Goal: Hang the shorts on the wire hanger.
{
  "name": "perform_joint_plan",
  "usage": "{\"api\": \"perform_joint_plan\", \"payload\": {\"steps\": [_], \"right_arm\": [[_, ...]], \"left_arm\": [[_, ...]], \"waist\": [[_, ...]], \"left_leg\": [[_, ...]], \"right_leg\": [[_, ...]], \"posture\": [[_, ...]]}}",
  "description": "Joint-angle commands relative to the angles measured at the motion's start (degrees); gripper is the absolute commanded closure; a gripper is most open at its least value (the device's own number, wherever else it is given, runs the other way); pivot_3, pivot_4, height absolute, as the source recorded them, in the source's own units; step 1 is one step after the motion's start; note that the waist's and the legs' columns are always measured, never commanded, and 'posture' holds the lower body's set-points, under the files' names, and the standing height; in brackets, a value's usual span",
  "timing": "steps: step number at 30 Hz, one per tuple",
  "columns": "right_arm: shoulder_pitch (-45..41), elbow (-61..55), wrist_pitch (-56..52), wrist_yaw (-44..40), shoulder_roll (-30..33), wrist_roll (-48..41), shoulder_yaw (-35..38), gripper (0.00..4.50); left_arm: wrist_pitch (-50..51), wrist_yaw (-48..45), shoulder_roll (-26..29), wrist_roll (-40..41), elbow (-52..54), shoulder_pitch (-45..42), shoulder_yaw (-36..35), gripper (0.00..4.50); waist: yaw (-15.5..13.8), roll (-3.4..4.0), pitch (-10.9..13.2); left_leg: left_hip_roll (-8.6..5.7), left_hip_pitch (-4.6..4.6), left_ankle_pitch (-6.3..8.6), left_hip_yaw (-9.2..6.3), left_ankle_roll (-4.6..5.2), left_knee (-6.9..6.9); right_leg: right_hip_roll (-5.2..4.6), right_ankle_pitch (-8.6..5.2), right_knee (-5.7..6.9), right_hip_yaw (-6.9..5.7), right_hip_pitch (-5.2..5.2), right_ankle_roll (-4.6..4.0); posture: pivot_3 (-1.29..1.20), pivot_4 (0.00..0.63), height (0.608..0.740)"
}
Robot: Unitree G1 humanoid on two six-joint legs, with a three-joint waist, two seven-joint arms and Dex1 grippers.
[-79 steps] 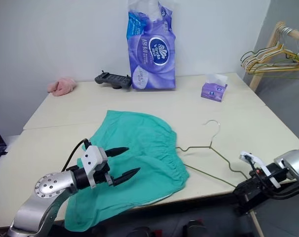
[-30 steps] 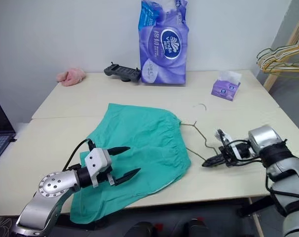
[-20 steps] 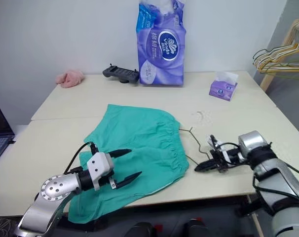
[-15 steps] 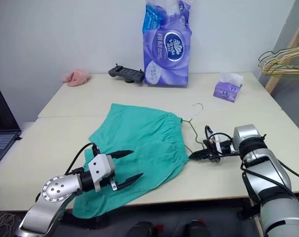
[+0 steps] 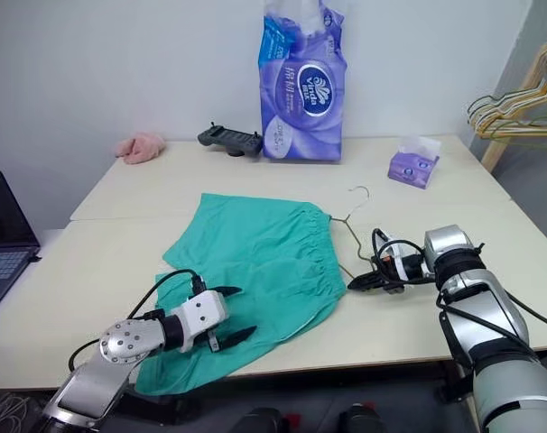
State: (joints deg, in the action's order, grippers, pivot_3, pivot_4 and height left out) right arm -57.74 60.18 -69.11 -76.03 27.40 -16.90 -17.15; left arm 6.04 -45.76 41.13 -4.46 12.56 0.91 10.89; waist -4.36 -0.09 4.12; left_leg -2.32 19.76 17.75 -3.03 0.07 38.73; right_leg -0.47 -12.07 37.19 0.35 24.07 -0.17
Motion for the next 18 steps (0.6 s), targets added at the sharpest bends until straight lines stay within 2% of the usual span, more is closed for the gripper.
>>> {"api": "perform_joint_plan", "payload": {"steps": [1,5,9,15,18], "right_arm": [[-5.28,3.28,3.33,6.66,-1.27,-0.53,7.25,4.50],[-8.79,7.71,7.71,14.35,-3.09,-0.45,13.49,4.50],[-10.44,9.50,10.90,17.10,-3.70,0.91,15.80,4.50],[-11.02,8.04,13.99,10.01,-2.23,4.73,12.74,4.50],[-10.48,5.06,15.14,6.60,-1.42,6.48,10.89,4.50]], "left_arm": [[0.90,-2.83,2.53,-4.02,-2.10,-0.08,3.72,0.02],[0.70,-4.09,3.55,-4.21,-3.28,-0.79,4.56,0.02],[1.08,-5.31,3.94,-3.82,-3.49,-0.48,4.77,0.02],[1.85,-5.88,4.63,-3.61,-1.94,1.60,4.87,0.02],[4.83,-6.23,3.40,1.35,-1.30,-0.39,1.39,0.02]], "waist": [[0.20,0.18,-0.17],[1.15,0.39,-0.50],[1.30,0.40,-0.77],[1.66,0.43,-0.89],[1.72,0.44,-0.89]], "left_leg": [[0.00,-0.02,0.00,0.02,0.00,0.00],[0.01,-0.08,0.00,0.11,0.01,-0.02],[0.02,-0.07,0.00,0.09,0.01,-0.06],[0.01,-0.09,0.01,0.15,0.03,-0.08],[0.02,-0.10,0.01,0.16,0.03,-0.09]], "right_leg": [[0.00,0.00,0.02,0.02,-0.01,0.00],[0.05,-0.08,0.05,0.11,-0.02,0.14],[0.06,-0.04,0.04,0.15,-0.02,0.06],[0.08,-0.06,0.02,0.23,-0.02,0.10],[0.10,-0.10,0.02,0.25,-0.02,0.16]], "posture": [[0.12,0.015,0.740],[0.11,0.016,0.740],[0.11,0.016,0.740],[0.11,0.020,0.740],[0.11,0.024,0.740]]}}
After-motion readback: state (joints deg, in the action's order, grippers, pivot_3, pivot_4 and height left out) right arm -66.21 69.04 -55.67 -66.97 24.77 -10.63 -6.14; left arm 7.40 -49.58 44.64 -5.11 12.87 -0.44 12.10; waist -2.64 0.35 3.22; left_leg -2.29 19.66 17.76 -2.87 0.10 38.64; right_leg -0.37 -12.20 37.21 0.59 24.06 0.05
